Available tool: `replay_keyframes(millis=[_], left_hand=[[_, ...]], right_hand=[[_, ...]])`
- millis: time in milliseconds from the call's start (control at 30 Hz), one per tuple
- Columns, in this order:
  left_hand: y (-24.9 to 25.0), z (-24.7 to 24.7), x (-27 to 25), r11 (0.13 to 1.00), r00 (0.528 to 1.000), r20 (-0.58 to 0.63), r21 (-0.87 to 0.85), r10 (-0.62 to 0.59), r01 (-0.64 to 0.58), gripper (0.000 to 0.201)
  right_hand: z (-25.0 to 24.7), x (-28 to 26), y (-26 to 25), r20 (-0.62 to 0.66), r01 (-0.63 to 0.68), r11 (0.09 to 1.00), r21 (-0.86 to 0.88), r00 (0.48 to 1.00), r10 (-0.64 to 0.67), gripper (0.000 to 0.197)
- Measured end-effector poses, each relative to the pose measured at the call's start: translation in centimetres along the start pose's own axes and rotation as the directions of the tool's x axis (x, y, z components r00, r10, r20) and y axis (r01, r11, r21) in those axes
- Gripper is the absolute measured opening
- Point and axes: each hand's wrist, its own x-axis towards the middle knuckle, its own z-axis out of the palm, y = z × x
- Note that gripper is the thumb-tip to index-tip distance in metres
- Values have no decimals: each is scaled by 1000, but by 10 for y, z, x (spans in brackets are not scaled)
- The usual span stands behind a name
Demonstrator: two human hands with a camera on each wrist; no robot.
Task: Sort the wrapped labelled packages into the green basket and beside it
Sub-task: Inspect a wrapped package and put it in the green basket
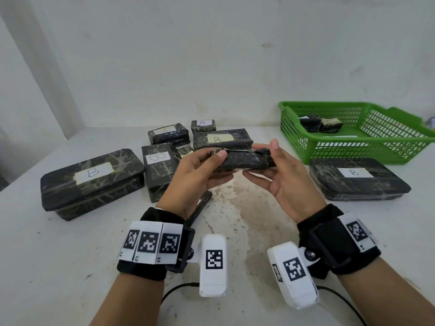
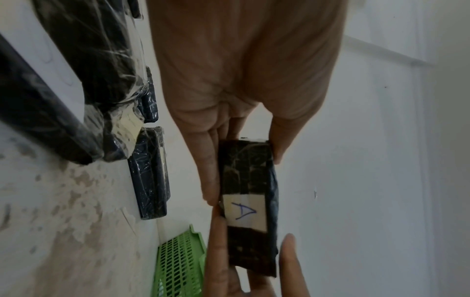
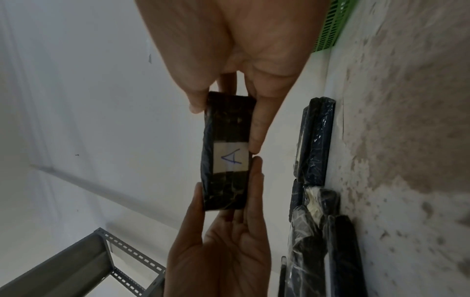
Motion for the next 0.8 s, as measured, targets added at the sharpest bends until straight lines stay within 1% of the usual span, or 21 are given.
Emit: replay_keyframes(millis=[33, 67, 133, 167, 200, 233, 267, 333, 367, 433, 533, 600, 700, 800], left_hand=[[0, 0, 0, 1000, 1000, -2, 4, -6, 6, 45], [-1, 1, 0, 1000, 1000, -4, 7, -14, 14, 43], [-1, 1, -1, 999, 999, 9, 19, -32, 32, 37], [-1, 3, -1, 999, 999, 22, 29, -43, 42, 38], [-1, 4, -2, 998, 998, 34, 40, -53, 52, 41], [-1, 4, -2, 997, 997, 40, 50, -62, 60, 43], [-1, 4, -2, 996, 997, 39, 57, -65, 63, 40], [0, 1, -1, 997, 998, 25, 51, -63, 61, 26], [1, 0, -1, 997, 998, 20, 45, -61, 61, 24], [2, -1, 0, 998, 998, 19, 38, -57, 57, 28], [2, 1, -2, 998, 998, 45, 39, -43, 42, 41], [1, 3, -3, 998, 997, 66, 39, -48, 45, 47], [0, 4, -3, 999, 998, 50, 32, -34, 32, 47], [-1, 3, -2, 1000, 1000, 15, 30, -9, 8, 43]], right_hand=[[0, 0, 1, -6, 4, 1000, -3, 1000, -4, 43], [1, -1, 2, -19, 24, 1000, -12, 1000, -24, 37], [0, 0, 4, -61, 63, 997, -37, 996, -65, 15], [-1, 0, 4, -81, 70, 997, -43, 994, -73, 8], [-2, 0, 5, -92, 71, 997, -42, 993, -74, 7], [-2, 0, 4, -92, 67, 997, -37, 993, -70, 8], [-1, 0, 4, -83, 59, 998, -28, 995, -61, 10], [1, -2, 2, -39, 34, 999, -16, 999, -35, 21], [2, -2, 2, -18, 23, 1000, -8, 1000, -23, 26], [4, -4, 2, -7, 34, 999, -19, 999, -34, 29], [4, -4, 2, -45, 88, 994, -57, 995, -91, 27], [2, -3, 1, -62, 100, 994, -51, 993, -103, 25], [1, -3, 1, -37, 95, 994, -54, 995, -97, 25], [2, -3, 4, 0, 65, 996, -64, 998, -66, 33]])
